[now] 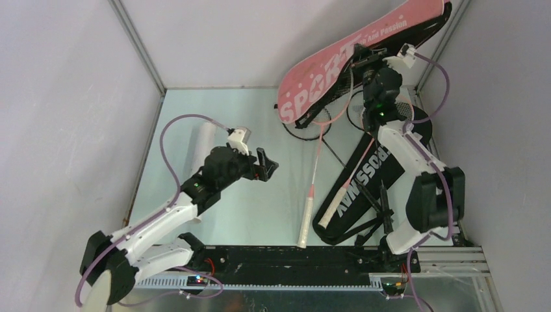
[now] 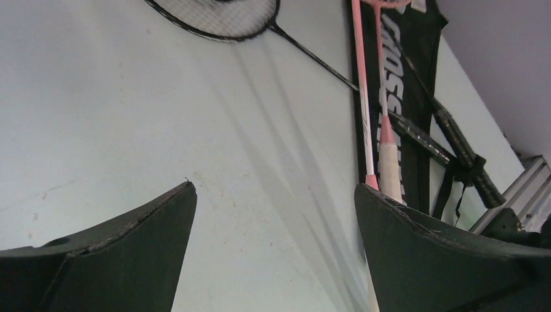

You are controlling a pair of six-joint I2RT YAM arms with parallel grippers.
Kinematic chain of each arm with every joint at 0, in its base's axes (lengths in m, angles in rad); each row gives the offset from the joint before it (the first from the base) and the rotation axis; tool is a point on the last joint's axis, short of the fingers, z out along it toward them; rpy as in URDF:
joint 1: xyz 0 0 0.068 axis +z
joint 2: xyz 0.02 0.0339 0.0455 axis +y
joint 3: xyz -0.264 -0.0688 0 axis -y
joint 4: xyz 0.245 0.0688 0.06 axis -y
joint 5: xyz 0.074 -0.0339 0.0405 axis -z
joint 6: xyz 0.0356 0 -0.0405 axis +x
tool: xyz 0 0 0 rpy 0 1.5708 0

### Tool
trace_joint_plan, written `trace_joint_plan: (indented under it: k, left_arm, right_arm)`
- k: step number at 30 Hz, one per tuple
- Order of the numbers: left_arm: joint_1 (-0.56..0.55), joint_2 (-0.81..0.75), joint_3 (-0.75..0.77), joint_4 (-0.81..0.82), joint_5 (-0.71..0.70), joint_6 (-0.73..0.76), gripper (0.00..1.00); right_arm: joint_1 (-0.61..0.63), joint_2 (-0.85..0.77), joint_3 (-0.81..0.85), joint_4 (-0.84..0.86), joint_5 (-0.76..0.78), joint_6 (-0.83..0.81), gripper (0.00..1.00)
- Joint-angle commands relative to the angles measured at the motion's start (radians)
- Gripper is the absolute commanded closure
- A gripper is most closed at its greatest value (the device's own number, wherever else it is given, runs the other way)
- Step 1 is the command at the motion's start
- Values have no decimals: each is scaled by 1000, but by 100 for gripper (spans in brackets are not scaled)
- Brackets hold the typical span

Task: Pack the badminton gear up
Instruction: Pick up the racket bag from the center of the board.

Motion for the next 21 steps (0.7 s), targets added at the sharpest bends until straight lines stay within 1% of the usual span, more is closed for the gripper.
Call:
trace_joint_plan:
  k: [1, 3, 4, 7, 9, 11, 13, 14, 15, 16, 17, 18, 20, 21]
  left_arm:
    - [-26, 97, 44, 67, -10, -27, 2]
    - [-31, 150, 50, 103, -7, -28, 2]
    - [-32, 170, 62, 132, -11, -32, 1]
    - [-31, 302, 125, 160, -33, -64, 1]
    - [-31, 382, 164, 213, -34, -95, 1]
    - [-28, 463, 197, 251, -82, -138, 1]
    - [-17, 531, 229, 283, -140, -211, 0]
    - [-11, 569, 238, 304, -146, -269, 0]
    - [6, 586, 240, 359, -141, -306, 0]
    - [15, 622, 241, 389, -126, -385, 0]
    - [33, 641, 241, 467, -117, -428, 0]
    - [40, 683, 240, 509, -99, -517, 0]
    - [67, 750, 244, 624, -80, -627, 0]
    - [72, 775, 253, 692, -77, -657, 0]
  right_arm:
    - [-32, 97, 70, 157, 69, -55, 100]
    - [-60, 108, 71, 194, 56, -9, 100]
    - [-74, 108, 66, 198, 45, 43, 100]
    - [-77, 89, 48, 208, 44, 79, 100]
    - [-80, 69, 21, 191, 37, 124, 100]
    - [-86, 41, -19, 135, 25, 191, 100]
    - [-91, 10, -77, 101, 14, 258, 100]
    - [-91, -9, -118, 95, 10, 266, 100]
    - [-93, -18, -136, 85, 4, 281, 100]
    - [-93, -31, -170, 80, 1, 291, 100]
    - [-98, -35, -197, 73, -11, 318, 100]
    - [-100, -41, -212, 73, -20, 334, 100]
    - [-110, -45, -252, 72, -54, 380, 100]
    - [-112, -46, -279, 71, -79, 403, 100]
